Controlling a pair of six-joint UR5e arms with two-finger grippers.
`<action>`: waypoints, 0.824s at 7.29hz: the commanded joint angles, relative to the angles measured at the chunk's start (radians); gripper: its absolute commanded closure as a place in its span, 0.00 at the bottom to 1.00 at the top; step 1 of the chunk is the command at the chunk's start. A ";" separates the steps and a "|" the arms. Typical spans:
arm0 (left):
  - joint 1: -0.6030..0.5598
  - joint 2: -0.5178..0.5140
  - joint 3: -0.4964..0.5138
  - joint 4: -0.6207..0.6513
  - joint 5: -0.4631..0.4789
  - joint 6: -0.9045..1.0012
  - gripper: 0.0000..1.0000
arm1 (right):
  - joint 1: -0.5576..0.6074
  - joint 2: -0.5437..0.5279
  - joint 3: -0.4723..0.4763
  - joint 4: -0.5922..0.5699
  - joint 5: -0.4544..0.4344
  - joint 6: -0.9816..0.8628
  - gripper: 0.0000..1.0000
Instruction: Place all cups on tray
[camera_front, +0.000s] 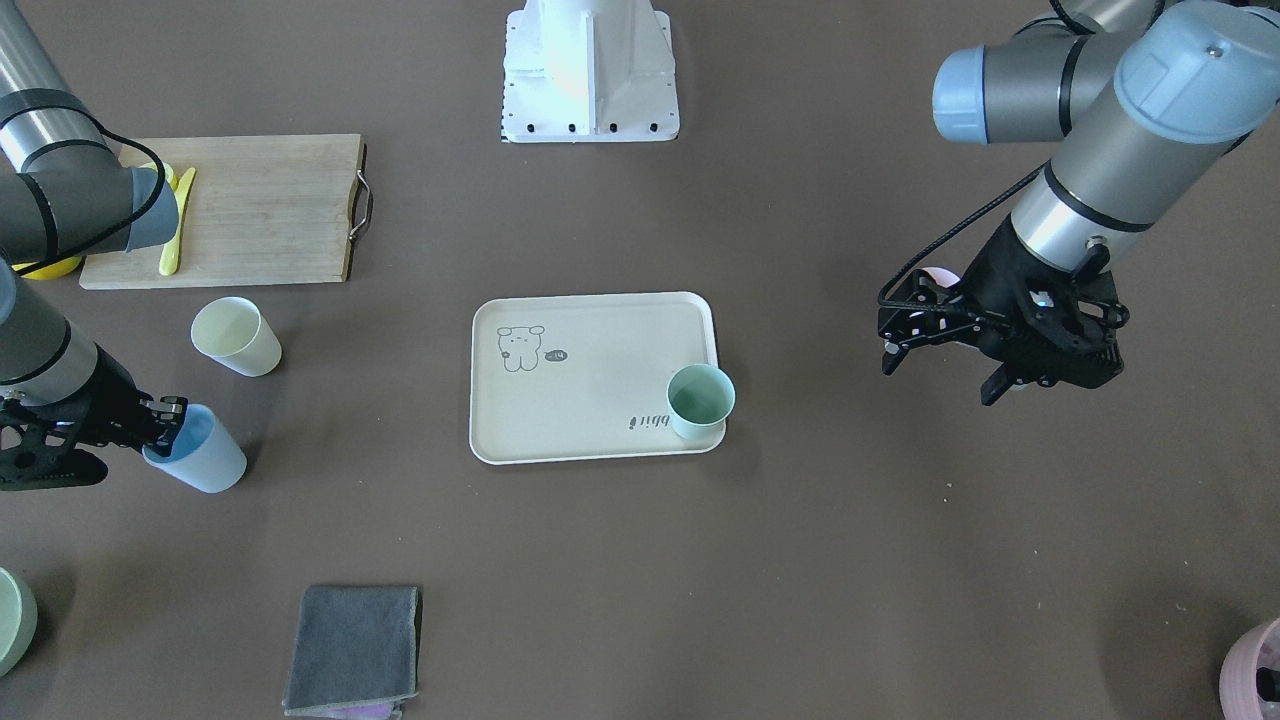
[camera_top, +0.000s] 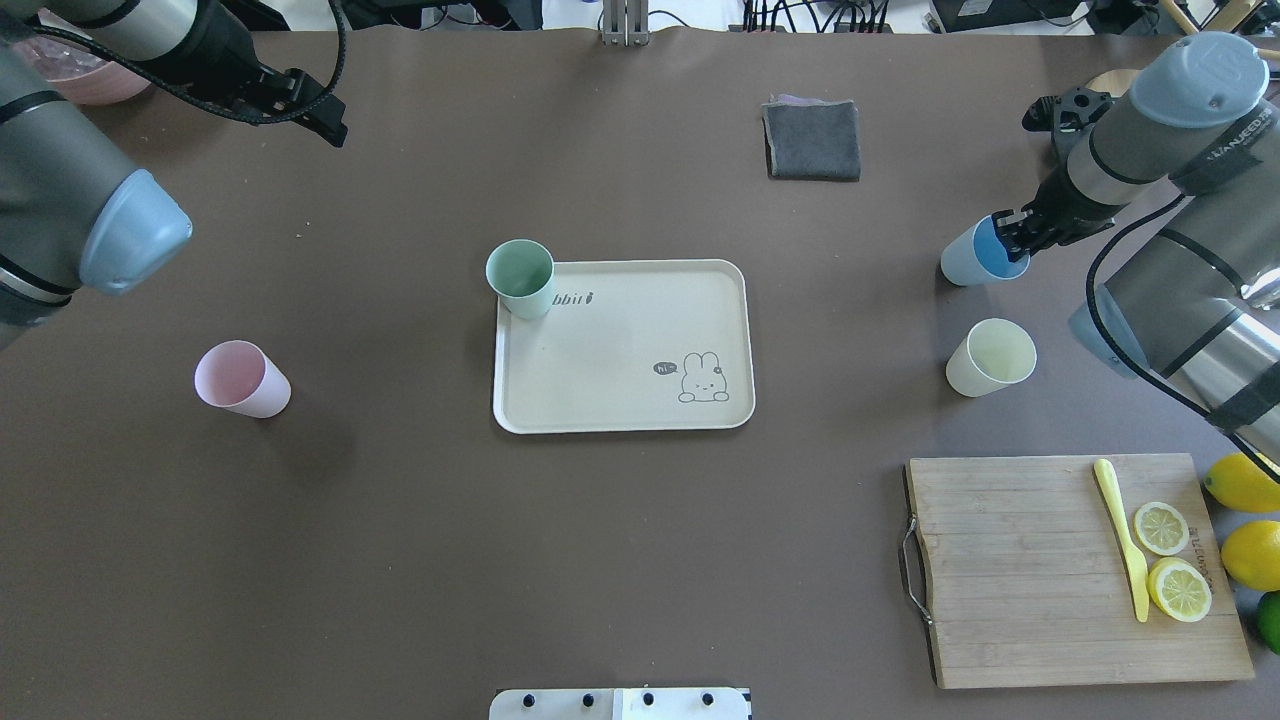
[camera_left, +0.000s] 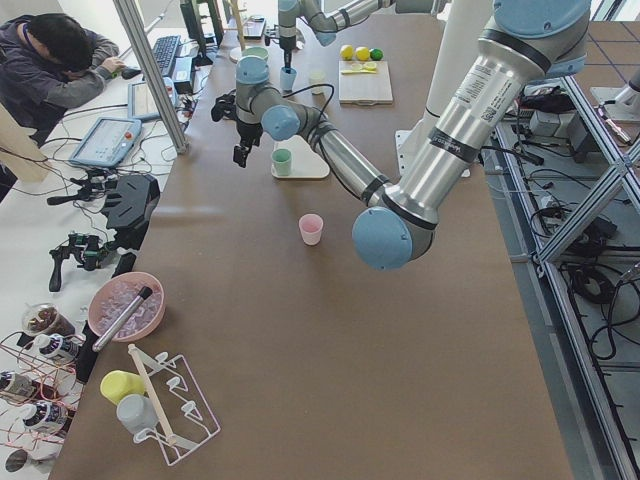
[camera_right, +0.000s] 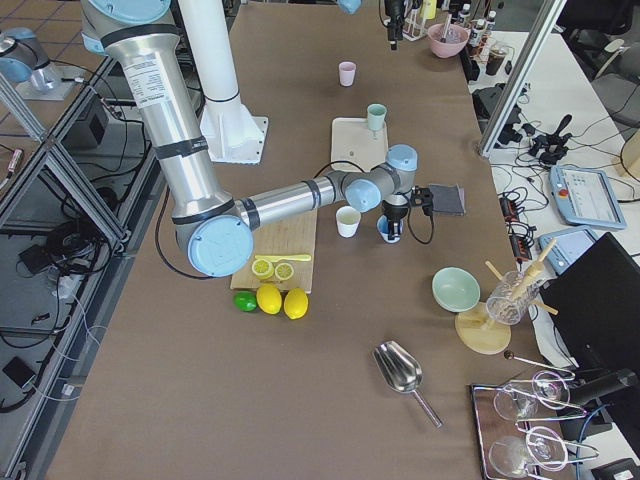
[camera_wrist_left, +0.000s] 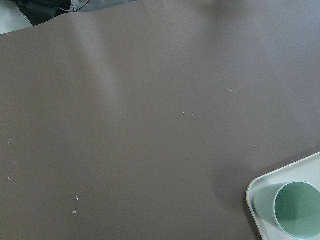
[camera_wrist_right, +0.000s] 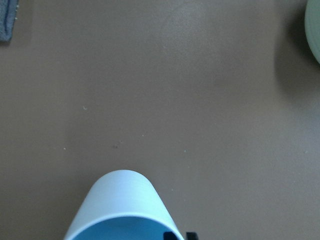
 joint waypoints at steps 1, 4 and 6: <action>-0.055 0.040 -0.003 0.000 -0.035 0.066 0.01 | -0.006 0.063 0.010 0.005 0.008 0.098 1.00; -0.115 0.221 -0.050 -0.015 -0.045 0.220 0.01 | -0.019 0.155 0.045 -0.005 0.049 0.247 1.00; -0.113 0.363 -0.090 -0.119 -0.041 0.198 0.01 | -0.114 0.270 0.050 -0.062 0.029 0.489 1.00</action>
